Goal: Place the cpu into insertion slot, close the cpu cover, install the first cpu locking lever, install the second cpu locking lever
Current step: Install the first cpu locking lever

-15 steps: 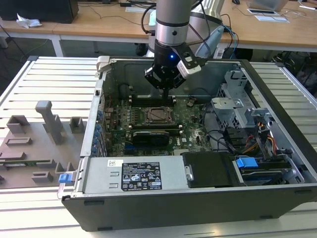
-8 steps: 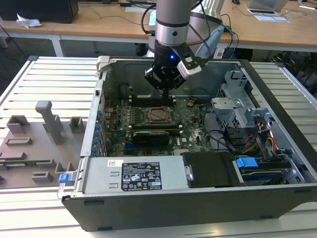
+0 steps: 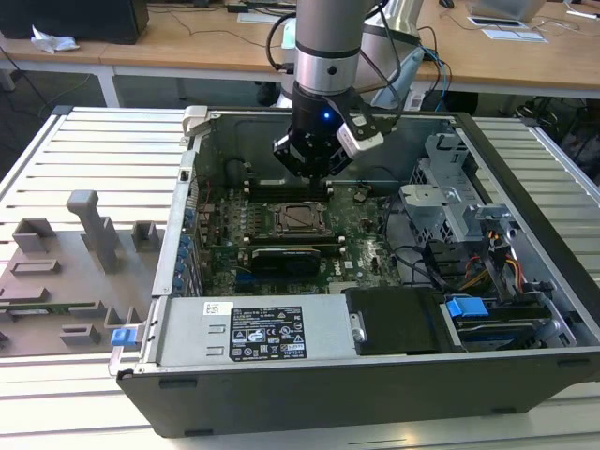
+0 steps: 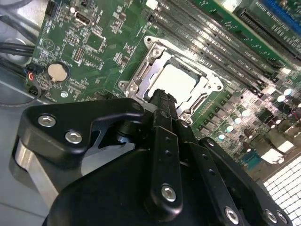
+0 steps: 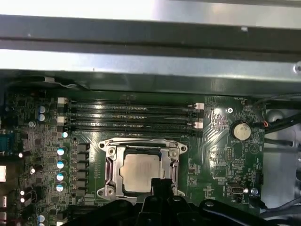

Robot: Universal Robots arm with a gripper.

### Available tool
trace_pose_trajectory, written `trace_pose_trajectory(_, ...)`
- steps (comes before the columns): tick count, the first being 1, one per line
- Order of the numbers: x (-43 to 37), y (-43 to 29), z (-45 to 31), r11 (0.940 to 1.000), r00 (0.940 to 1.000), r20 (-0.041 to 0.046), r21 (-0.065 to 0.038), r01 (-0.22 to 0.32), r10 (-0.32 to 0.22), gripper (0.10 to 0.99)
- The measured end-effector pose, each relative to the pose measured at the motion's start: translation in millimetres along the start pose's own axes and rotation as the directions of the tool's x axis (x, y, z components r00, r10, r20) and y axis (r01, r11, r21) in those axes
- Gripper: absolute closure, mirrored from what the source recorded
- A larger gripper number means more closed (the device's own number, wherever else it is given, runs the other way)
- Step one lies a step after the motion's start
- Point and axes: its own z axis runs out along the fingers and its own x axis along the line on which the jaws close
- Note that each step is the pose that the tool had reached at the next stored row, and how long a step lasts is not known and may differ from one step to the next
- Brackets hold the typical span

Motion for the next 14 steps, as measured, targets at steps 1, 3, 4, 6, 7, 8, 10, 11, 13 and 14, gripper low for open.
trace_pose_trajectory(1,0.2,-2.4,0.1,1.0000,1.0000,0.0000,0.000,0.000,0.000,0.980)
trace_pose_trajectory(3,0.6,-8.7,0.1,1.0000,1.0000,0.0000,0.000,0.000,0.000,0.980)
trace_pose_trajectory(4,0.8,-11.2,0.2,1.0000,1.0000,0.0000,0.000,0.000,0.000,0.980)
trace_pose_trajectory(6,1.0,-14.0,0.2,1.0000,1.0000,-0.0001,0.000,0.000,0.000,0.980)
trace_pose_trajectory(7,1.0,-15.5,0.2,1.0000,1.0000,0.0000,0.000,0.000,0.000,0.980)
trace_pose_trajectory(8,1.1,-16.6,0.2,1.0000,1.0000,0.0000,0.000,0.000,0.000,0.980)
trace_pose_trajectory(10,1.3,-19.5,0.3,1.0000,1.0000,0.0000,0.000,0.000,0.000,0.980)
trace_pose_trajectory(11,1.4,-20.8,0.3,1.0000,1.0000,0.0000,0.000,0.000,0.000,0.980)
trace_pose_trajectory(13,1.5,-23.5,0.4,1.0000,1.0000,0.0000,0.000,0.000,0.000,0.980)
trace_pose_trajectory(14,1.6,-24.7,0.4,1.0000,1.0000,0.0000,0.000,0.000,0.000,0.980)
